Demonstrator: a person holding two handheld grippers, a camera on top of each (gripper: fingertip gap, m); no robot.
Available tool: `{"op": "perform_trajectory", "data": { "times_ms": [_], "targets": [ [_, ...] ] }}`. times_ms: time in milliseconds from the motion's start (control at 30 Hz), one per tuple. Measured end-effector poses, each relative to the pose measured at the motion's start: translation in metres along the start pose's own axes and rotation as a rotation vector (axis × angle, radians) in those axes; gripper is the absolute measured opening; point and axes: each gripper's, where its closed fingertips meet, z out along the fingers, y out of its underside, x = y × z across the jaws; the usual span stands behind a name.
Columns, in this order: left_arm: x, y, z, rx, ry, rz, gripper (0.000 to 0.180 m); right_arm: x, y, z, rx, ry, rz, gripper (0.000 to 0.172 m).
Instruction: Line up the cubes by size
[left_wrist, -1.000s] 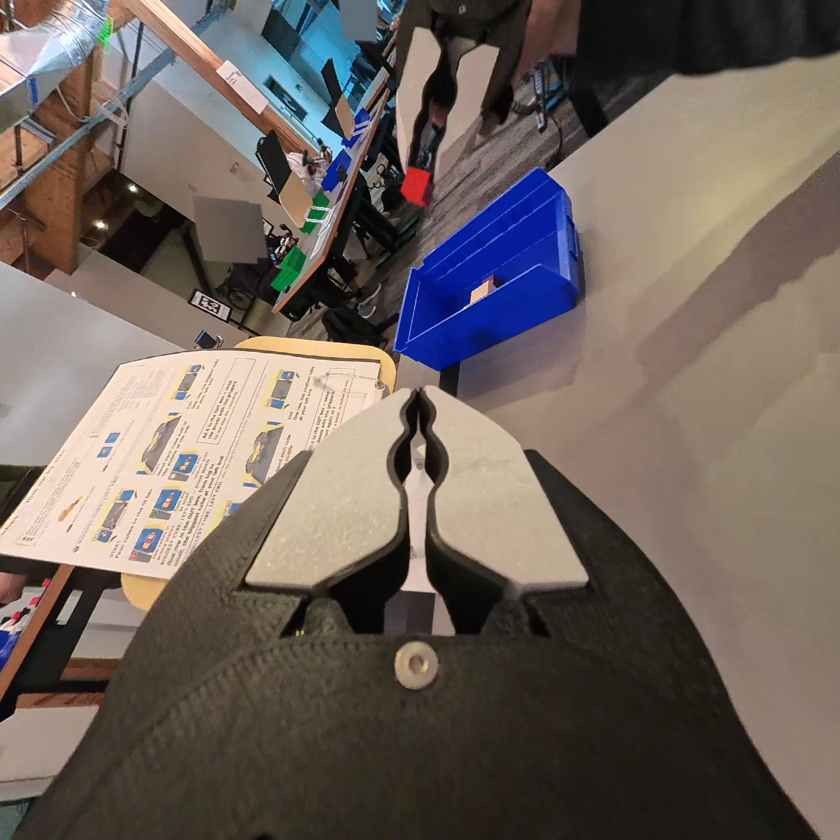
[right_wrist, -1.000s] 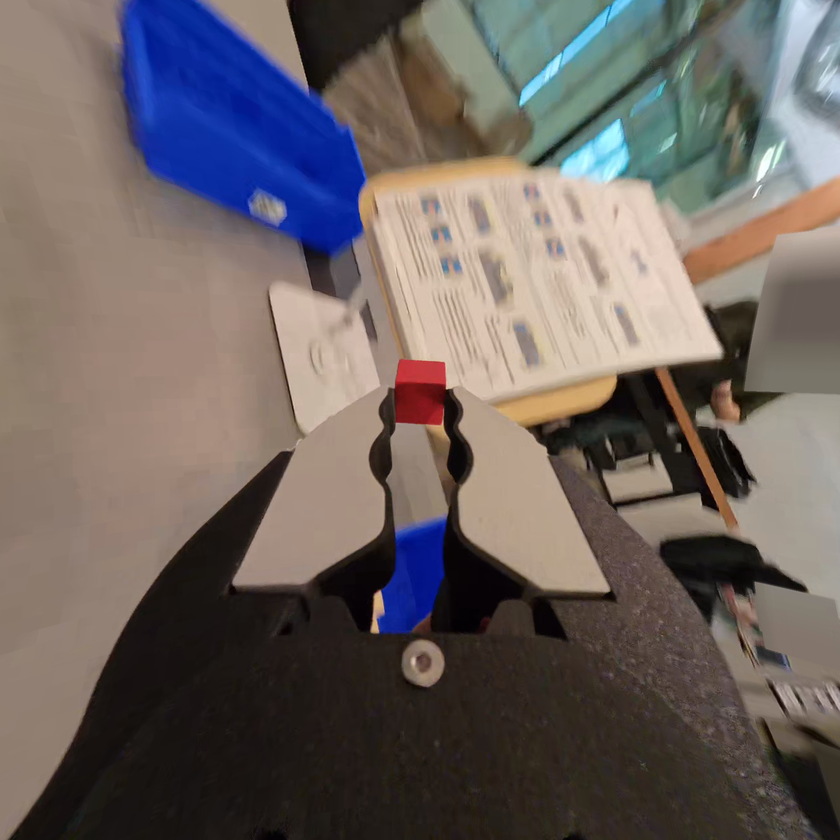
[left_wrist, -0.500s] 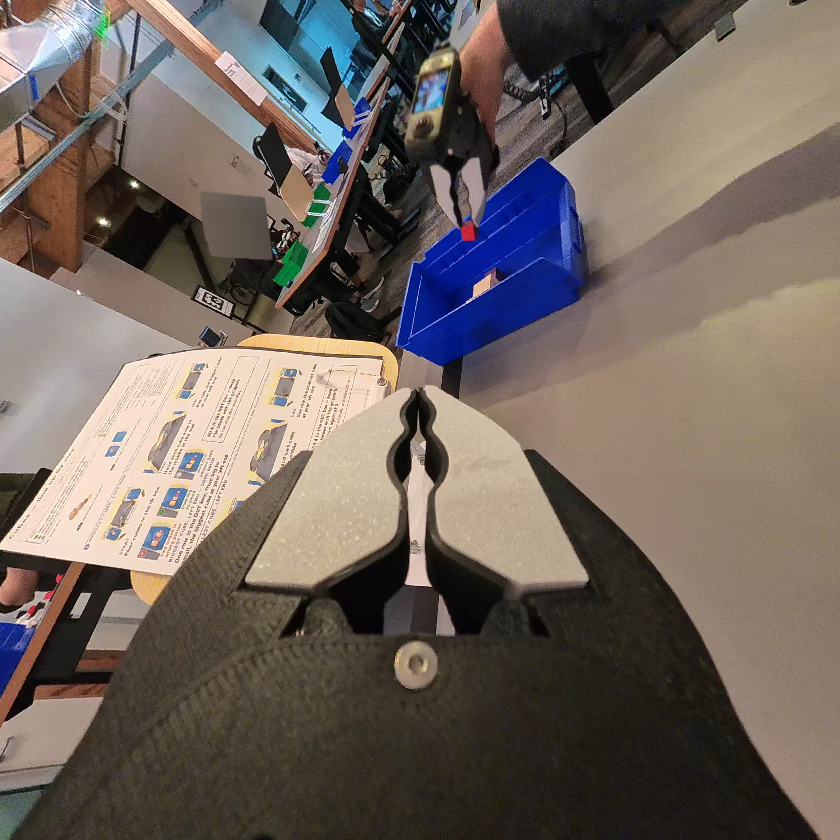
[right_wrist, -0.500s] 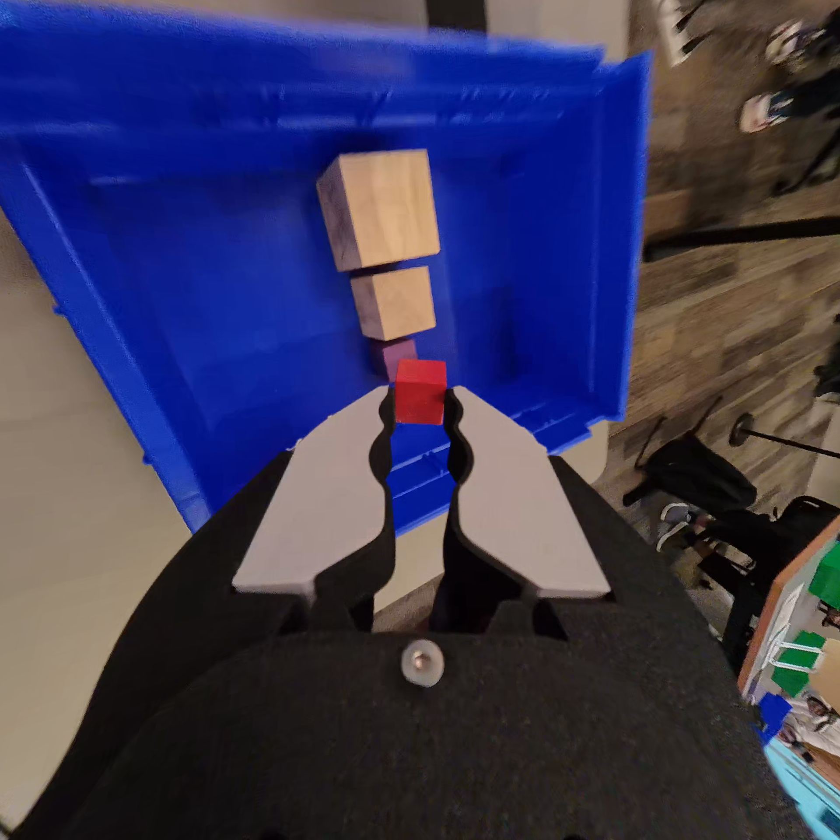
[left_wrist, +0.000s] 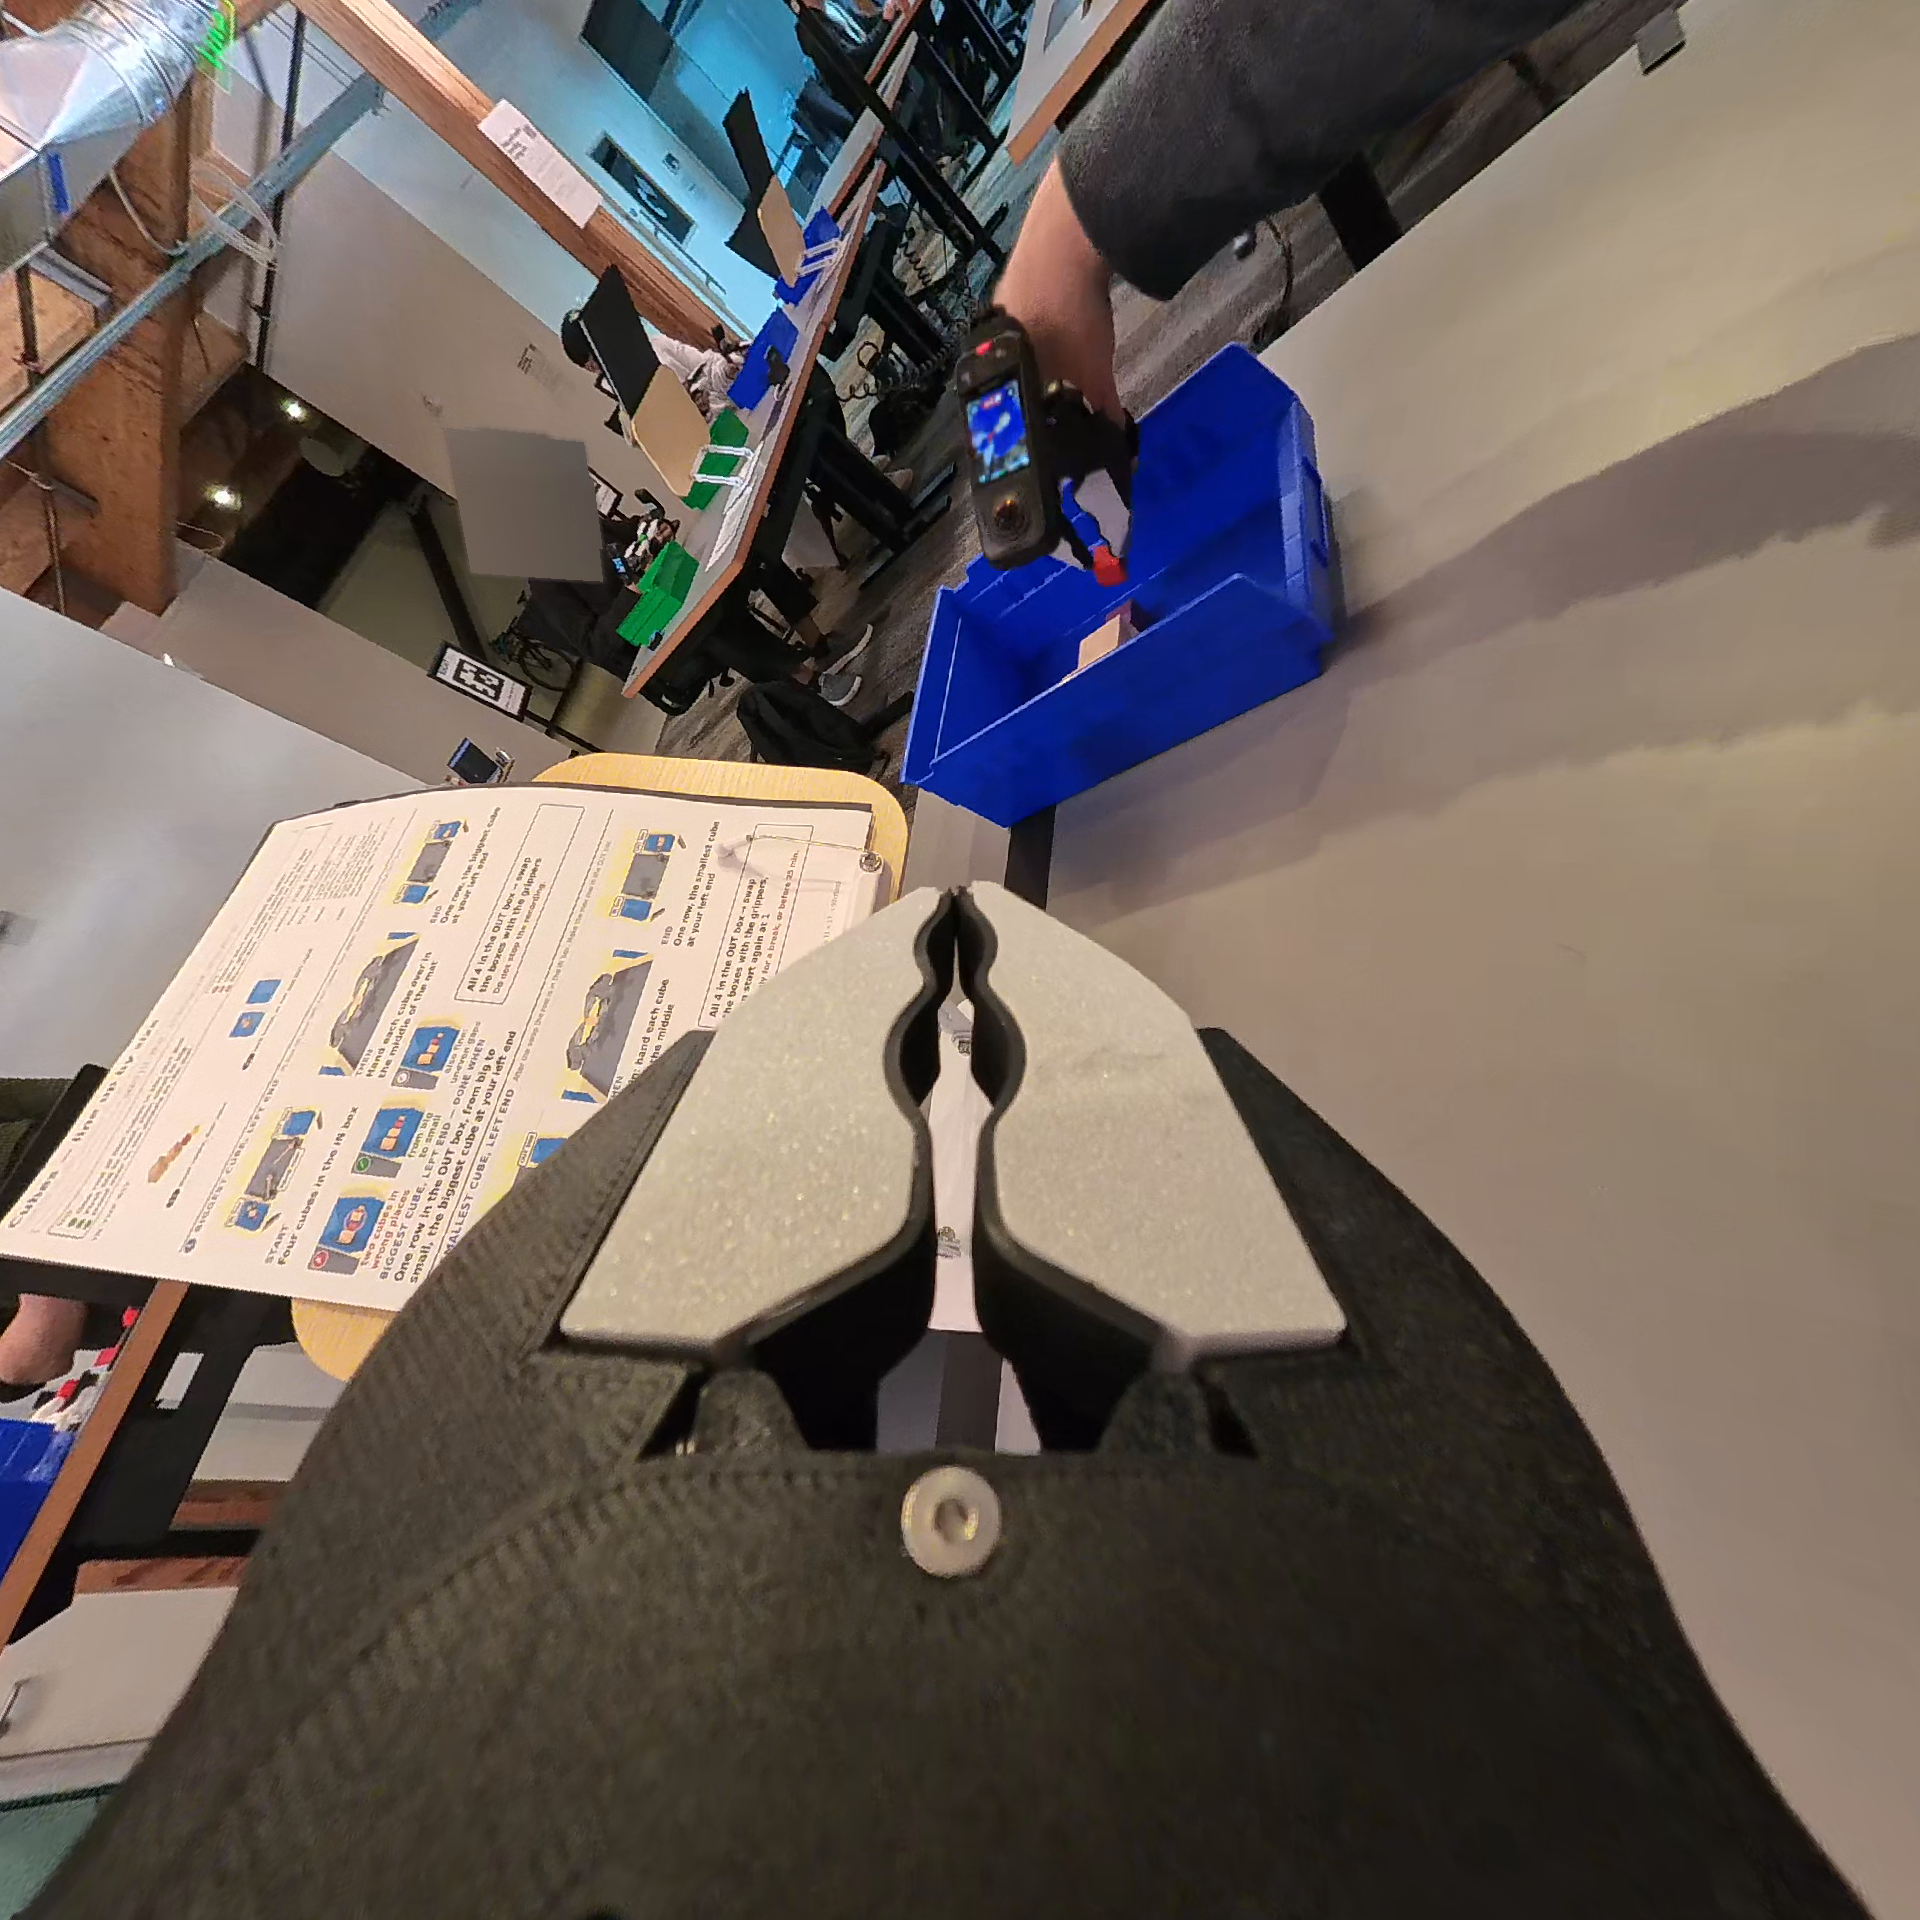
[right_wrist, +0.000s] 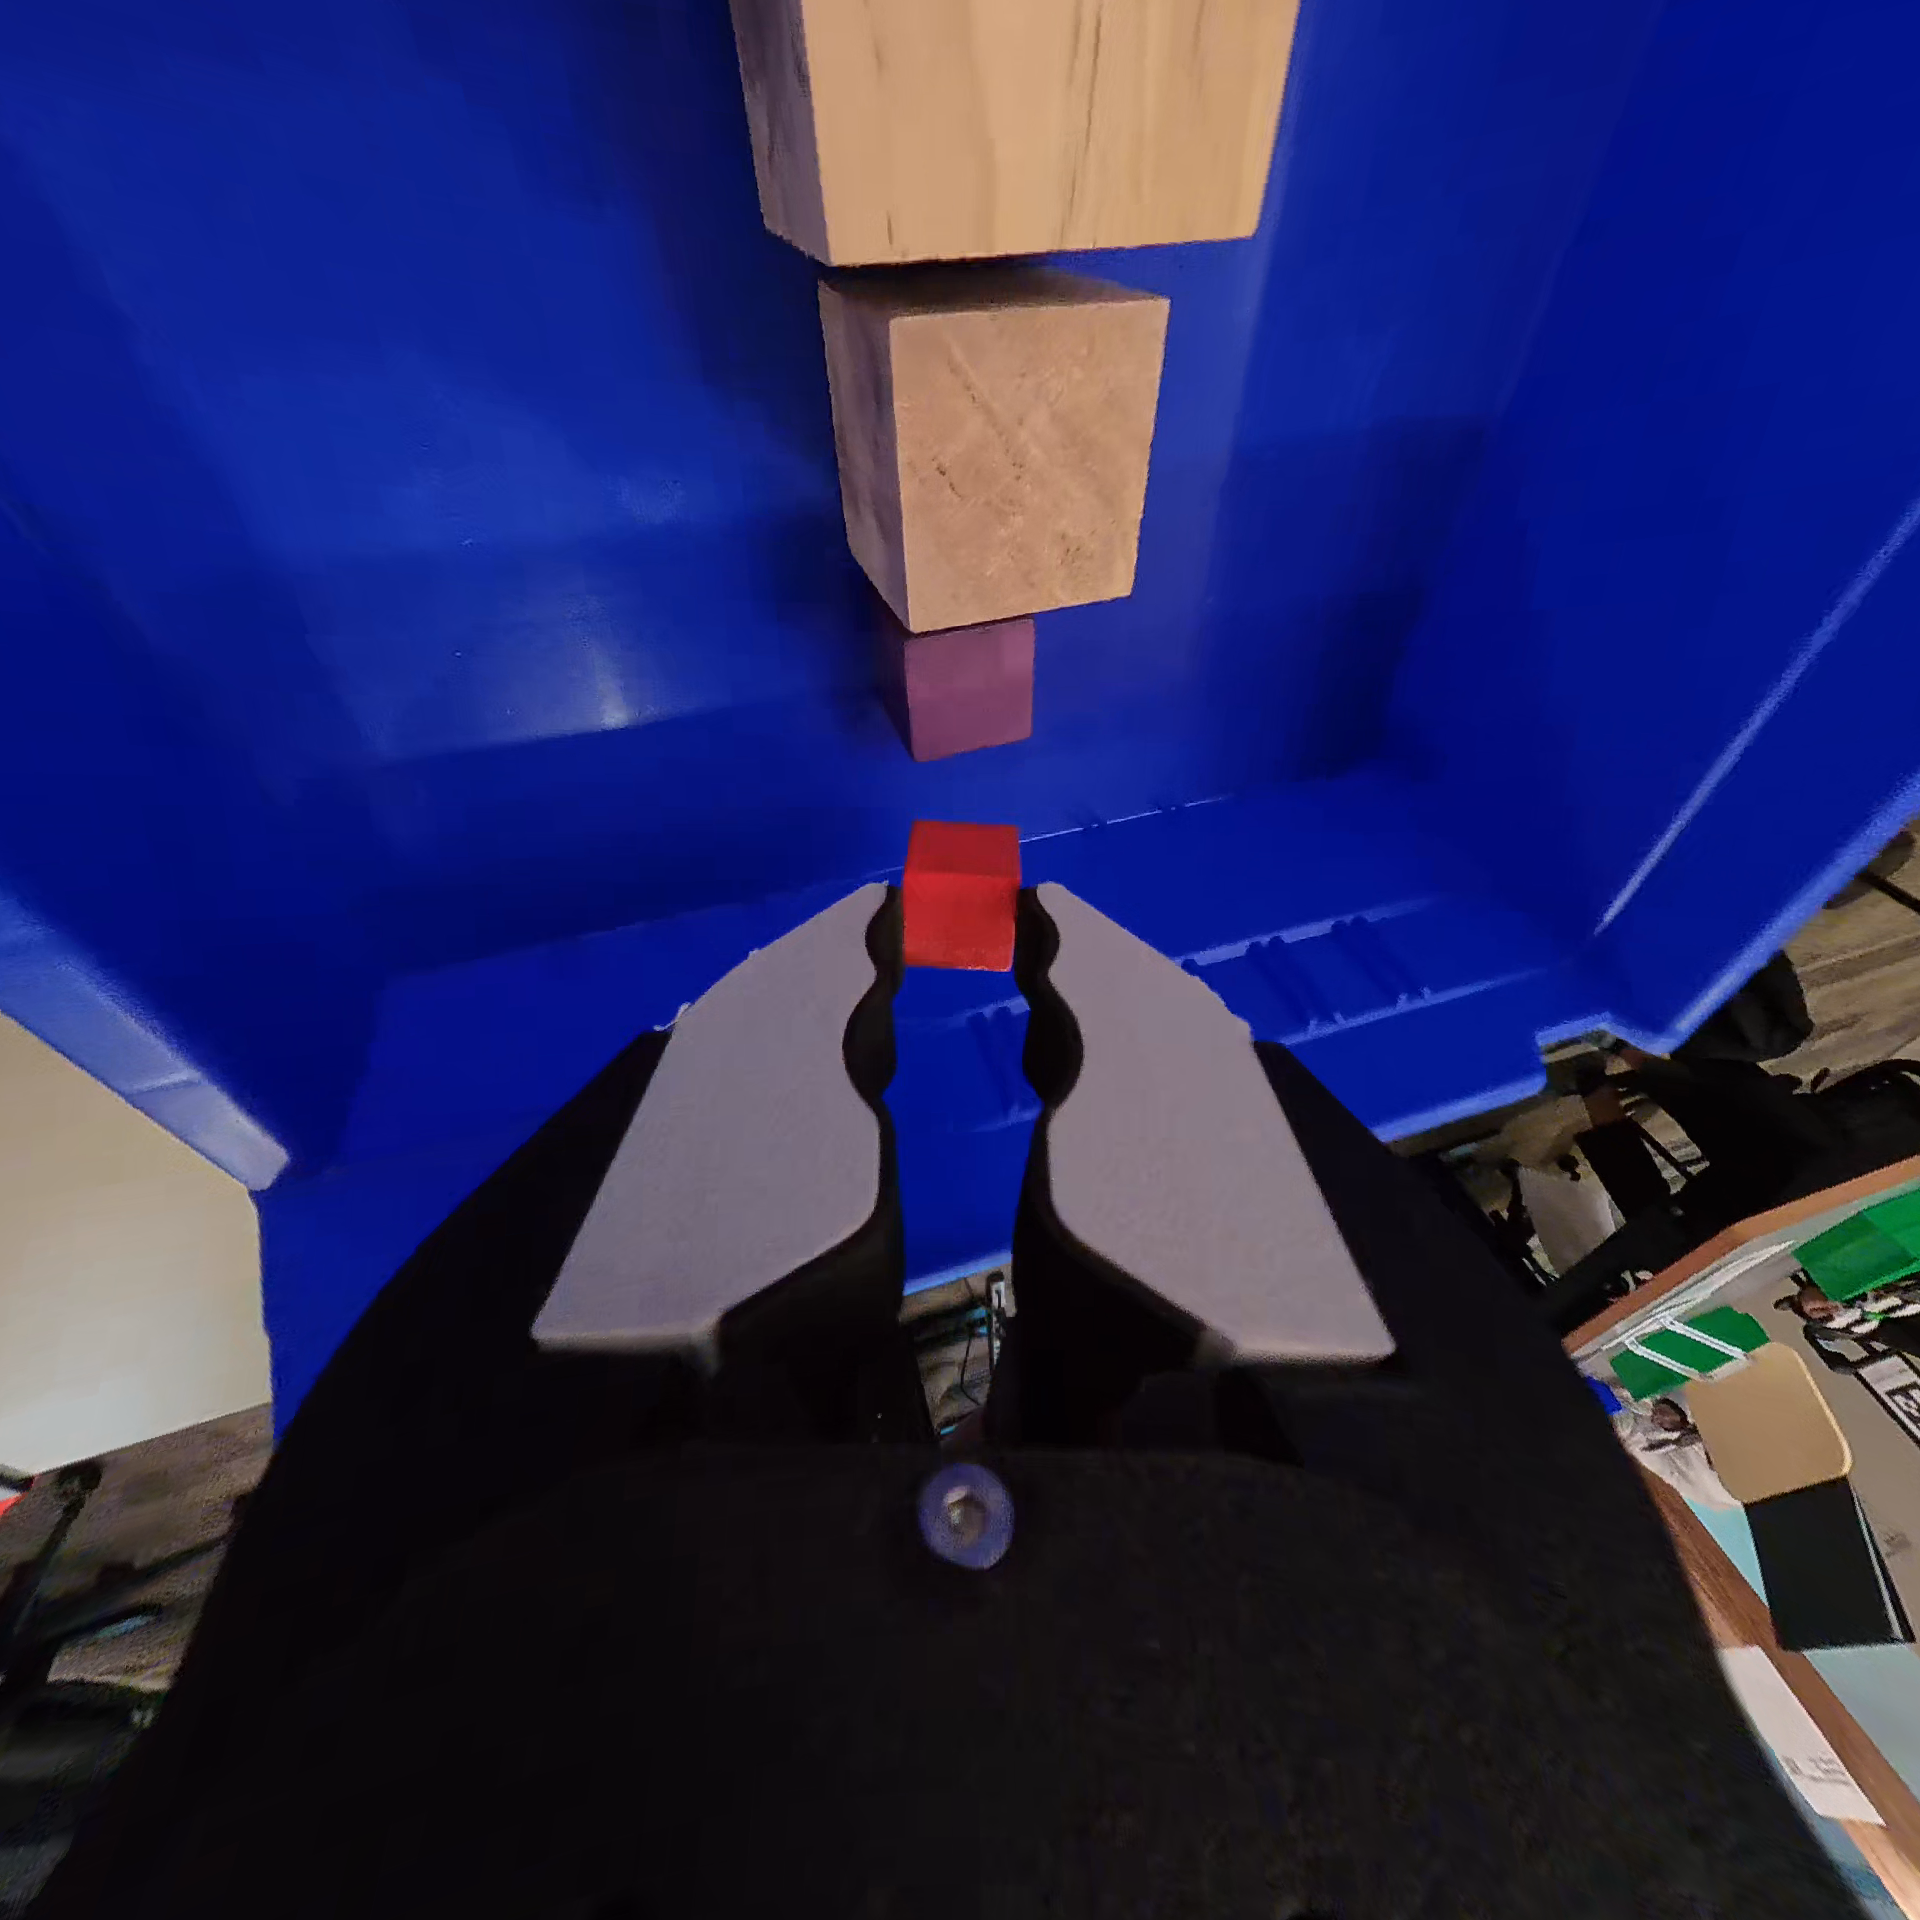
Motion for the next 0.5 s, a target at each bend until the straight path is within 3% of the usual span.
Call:
{"op": "perform_trajectory", "data": {
  "times_ms": [500],
  "targets": [
    [0.000,0.000,-0.002,0.000,-0.001,0.002,0.000,-0.003,0.001,0.033,-0.119,-0.069,-0.058,0.020]
  ]
}}
